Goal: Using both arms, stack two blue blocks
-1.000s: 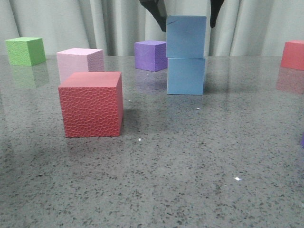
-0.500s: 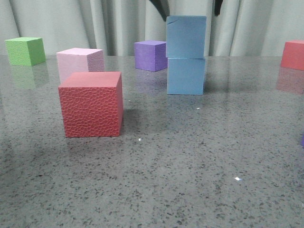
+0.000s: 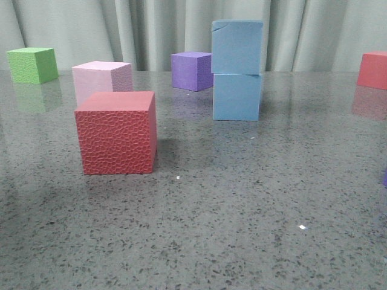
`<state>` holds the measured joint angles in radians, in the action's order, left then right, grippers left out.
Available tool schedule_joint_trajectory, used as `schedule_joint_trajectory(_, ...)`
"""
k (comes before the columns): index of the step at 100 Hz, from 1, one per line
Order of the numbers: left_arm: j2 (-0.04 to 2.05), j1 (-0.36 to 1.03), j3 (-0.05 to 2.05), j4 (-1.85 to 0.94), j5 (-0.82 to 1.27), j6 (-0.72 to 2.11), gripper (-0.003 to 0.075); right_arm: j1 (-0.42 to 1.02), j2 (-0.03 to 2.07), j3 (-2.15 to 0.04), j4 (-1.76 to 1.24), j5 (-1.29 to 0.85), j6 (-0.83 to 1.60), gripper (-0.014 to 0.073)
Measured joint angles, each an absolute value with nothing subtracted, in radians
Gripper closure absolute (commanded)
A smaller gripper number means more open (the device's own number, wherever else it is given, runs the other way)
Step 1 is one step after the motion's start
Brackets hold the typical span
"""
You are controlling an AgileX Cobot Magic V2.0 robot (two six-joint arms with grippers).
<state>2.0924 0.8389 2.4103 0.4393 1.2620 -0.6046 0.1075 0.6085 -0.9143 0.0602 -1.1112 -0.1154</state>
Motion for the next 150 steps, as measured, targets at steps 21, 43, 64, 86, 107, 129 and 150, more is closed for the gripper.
schedule_joint_trajectory(21, 2.070, 0.821, 2.410, 0.474, 1.262, -0.588, 0.0165, 0.108, 0.608, -0.914, 0.060, -1.111, -0.115, -0.0053)
schedule_joint_trajectory(43, 2.011, 0.693, 2.410, 0.409, 1.264, -0.519, 0.0165, 0.108, 0.608, -0.914, 0.060, -1.111, -0.115, -0.0053)
schedule_joint_trajectory(64, 1.968, 0.539, 2.410, 0.353, 1.267, -0.428, 0.0165, 0.108, 0.608, -0.914, 0.060, -1.112, -0.115, -0.0053)
schedule_joint_trajectory(86, 1.938, 0.385, 2.410, 0.284, 1.270, -0.326, 0.0165, 0.108, 0.608, -0.914, 0.060, -1.112, -0.115, -0.0053)
schedule_joint_trajectory(107, 1.895, 0.282, 2.396, 0.222, 1.272, -0.251, 0.0165, 0.108, 0.608, -0.914, 0.060, -1.112, -0.115, -0.0053)
schedule_joint_trajectory(129, 1.806, 0.259, 2.237, 0.212, 1.272, -0.188, 0.0165, 0.108, 0.608, -0.914, 0.060, -1.113, -0.115, -0.0053)
schedule_joint_trajectory(150, 1.692, 0.259, 2.026, 0.259, 1.272, -0.177, 0.0165, 0.108, 0.608, -0.914, 0.060, -1.113, -0.115, -0.0053)
